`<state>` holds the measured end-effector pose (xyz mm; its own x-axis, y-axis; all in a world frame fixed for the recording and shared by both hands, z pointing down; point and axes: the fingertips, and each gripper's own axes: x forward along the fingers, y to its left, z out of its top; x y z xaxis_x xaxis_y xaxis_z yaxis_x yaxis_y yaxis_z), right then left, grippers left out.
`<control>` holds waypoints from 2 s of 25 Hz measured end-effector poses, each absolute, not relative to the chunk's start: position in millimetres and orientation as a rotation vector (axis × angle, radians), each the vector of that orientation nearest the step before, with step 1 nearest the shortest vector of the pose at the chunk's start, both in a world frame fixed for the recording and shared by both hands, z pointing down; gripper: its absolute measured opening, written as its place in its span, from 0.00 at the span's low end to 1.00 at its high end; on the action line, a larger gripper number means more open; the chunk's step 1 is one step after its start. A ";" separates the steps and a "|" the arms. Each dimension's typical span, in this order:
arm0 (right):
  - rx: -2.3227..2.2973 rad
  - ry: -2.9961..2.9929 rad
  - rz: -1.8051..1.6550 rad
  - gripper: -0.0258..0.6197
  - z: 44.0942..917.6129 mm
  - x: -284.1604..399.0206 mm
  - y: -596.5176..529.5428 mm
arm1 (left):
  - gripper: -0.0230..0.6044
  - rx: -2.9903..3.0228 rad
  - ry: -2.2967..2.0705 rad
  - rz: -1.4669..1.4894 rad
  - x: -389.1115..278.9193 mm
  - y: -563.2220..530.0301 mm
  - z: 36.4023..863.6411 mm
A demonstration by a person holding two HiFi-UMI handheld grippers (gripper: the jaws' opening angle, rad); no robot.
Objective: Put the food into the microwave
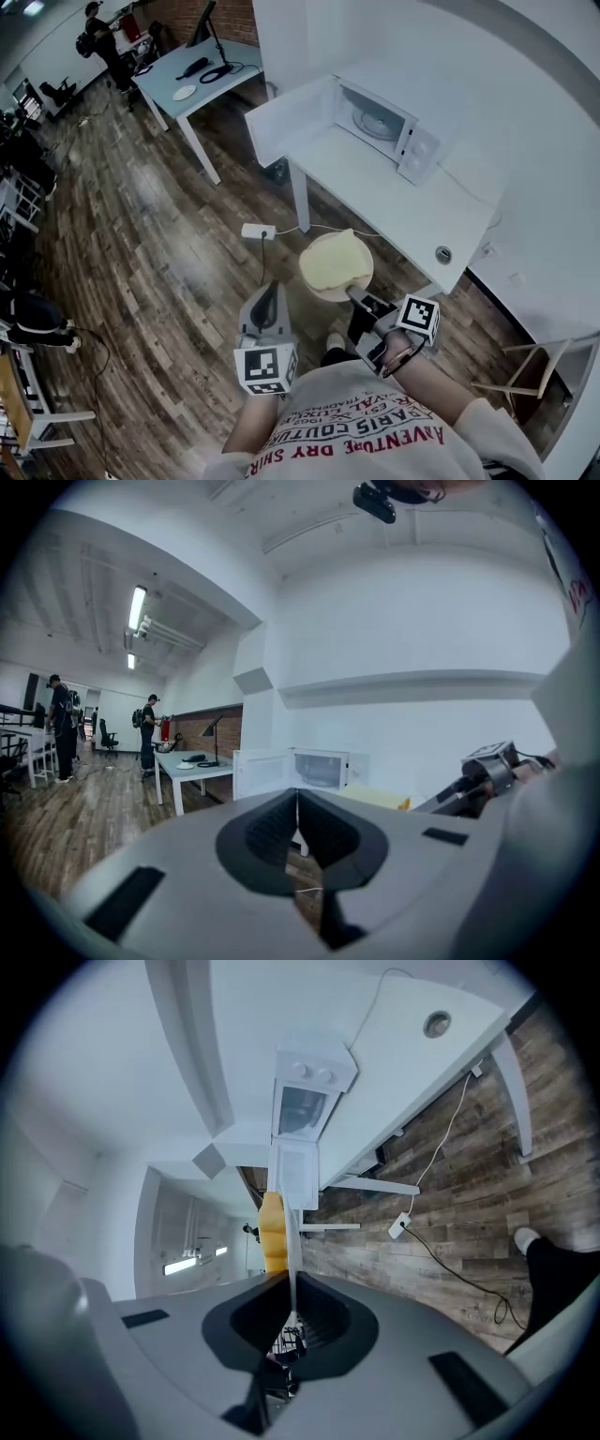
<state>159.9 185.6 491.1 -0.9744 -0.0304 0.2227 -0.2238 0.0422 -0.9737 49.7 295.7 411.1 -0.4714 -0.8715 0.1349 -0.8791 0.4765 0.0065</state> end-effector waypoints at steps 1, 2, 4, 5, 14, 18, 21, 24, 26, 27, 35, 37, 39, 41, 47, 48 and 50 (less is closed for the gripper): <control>0.253 -2.165 2.067 0.07 488.3 152.5 173.0 | 0.05 1.541 -2.604 0.093 42.4 283.9 408.6; 0.243 -2.168 2.068 0.07 486.6 145.4 160.0 | 0.05 1.537 -2.612 0.090 35.3 272.4 406.7; 0.232 -2.176 2.063 0.07 484.8 131.5 133.6 | 0.05 1.531 -2.628 0.090 21.6 249.9 404.2; 0.229 -2.179 2.060 0.07 484.0 125.2 121.2 | 0.05 1.529 -2.631 0.094 15.4 239.2 403.7; 0.277 -2.192 2.110 0.07 479.5 93.4 45.7 | 0.05 1.597 -2.575 0.118 -21.7 155.1 403.8; 0.343 -2.183 2.169 0.07 482.2 77.7 17.3 | 0.05 1.699 -2.495 0.144 -36.1 108.8 408.4; 0.426 -2.188 2.232 0.07 486.1 68.6 -4.9 | 0.05 1.808 -2.404 0.163 -48.7 70.3 413.5; 0.500 -2.191 2.272 0.07 487.2 49.1 -30.6 | 0.05 1.895 -2.345 0.170 -70.8 33.2 411.3; 0.581 -2.201 2.310 0.07 486.7 35.2 -48.3 | 0.05 1.973 -2.286 0.182 -86.0 9.7 408.6; 0.625 -2.206 2.332 0.08 486.7 28.5 -56.7 | 0.05 2.010 -2.252 0.188 -93.9 -0.7 408.1; 0.908 -2.211 2.510 0.07 486.6 -31.9 -108.7 | 0.05 2.227 -2.034 0.251 -168.9 -67.5 405.3; 0.973 -2.208 2.537 0.07 489.8 -41.7 -117.8 | 0.05 2.276 -1.982 0.259 -180.7 -80.1 406.3; 1.050 -2.197 2.550 0.07 494.3 -47.7 -125.1 | 0.05 2.312 -1.937 0.260 -190.0 -91.7 408.5; 1.134 -2.187 2.546 0.07 496.3 -51.1 -131.6 | 0.05 2.329 -1.903 0.251 -197.2 -101.8 410.7; 1.221 -2.173 2.565 0.07 499.3 -52.2 -153.7 | 0.05 2.350 -1.818 0.251 -196.4 -130.2 424.9; 1.231 -2.169 2.566 0.07 500.8 -51.5 -158.3 | 0.05 2.350 -1.812 0.254 -195.3 -136.0 426.9; 1.246 -2.156 2.568 0.07 504.1 -50.8 -169.0 | 0.05 2.351 -1.807 0.263 -193.1 -148.3 429.3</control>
